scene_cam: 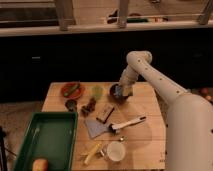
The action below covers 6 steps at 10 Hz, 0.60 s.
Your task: Wipe purple bowl with sponge
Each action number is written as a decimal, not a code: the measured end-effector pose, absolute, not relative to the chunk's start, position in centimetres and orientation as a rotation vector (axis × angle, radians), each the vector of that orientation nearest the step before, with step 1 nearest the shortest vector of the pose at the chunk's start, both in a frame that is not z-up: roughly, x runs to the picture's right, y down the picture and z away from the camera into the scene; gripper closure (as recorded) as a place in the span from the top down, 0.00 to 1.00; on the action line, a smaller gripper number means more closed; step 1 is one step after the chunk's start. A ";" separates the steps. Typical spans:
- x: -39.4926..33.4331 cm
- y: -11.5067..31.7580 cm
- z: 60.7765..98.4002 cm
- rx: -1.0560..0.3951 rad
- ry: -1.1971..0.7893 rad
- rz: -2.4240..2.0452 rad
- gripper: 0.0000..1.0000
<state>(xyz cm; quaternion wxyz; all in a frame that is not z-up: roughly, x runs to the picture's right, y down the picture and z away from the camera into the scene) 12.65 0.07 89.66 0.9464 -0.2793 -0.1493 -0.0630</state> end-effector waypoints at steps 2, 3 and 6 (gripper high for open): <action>13.2 -1.1 90.0 -0.536 -0.294 -0.115 0.00; 12.8 -2.0 90.3 -0.517 -0.296 -0.123 0.00; 10.1 -3.0 91.4 -0.508 -0.314 -0.172 0.00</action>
